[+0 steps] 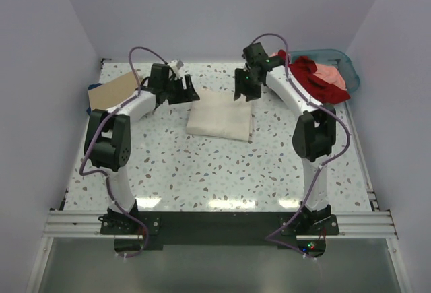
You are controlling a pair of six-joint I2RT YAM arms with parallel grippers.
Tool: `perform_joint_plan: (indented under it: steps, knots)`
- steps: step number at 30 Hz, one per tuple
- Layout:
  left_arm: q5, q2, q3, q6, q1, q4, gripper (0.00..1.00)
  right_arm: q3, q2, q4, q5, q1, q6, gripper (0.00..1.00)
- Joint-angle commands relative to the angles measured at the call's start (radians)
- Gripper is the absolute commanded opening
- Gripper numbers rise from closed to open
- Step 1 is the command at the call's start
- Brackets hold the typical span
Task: Fold and stack the t-shirts
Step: Fold the tshirt, then neatly place the folded tshirt to the corner
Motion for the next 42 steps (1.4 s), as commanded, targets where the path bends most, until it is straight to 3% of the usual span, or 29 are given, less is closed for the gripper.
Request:
perform_joint_plan:
  steps: [1, 5, 10, 20, 42]
  knots:
    - [0.092, -0.053, -0.052, 0.0, 0.008, 0.113, 0.75, -0.083, -0.045, 0.045, -0.073, 0.061, 0.028, 0.52]
    - [0.134, -0.049, -0.099, -0.031, 0.008, 0.147, 0.75, -0.175, -0.042, 0.094, -0.156, 0.091, 0.065, 0.41]
    - [0.151, -0.024, -0.116, -0.052, 0.008, 0.147, 0.75, -0.238, -0.024, 0.145, -0.222, 0.101, 0.091, 0.36]
    - [0.142, 0.023, -0.135, -0.098, 0.006, 0.147, 0.76, -0.269, 0.077, 0.135, -0.146, 0.101, 0.07, 0.34]
    - [0.143, 0.134, -0.213, -0.12, -0.014, 0.212, 0.77, -0.279, 0.078, 0.131, -0.132, 0.102, 0.062, 0.38]
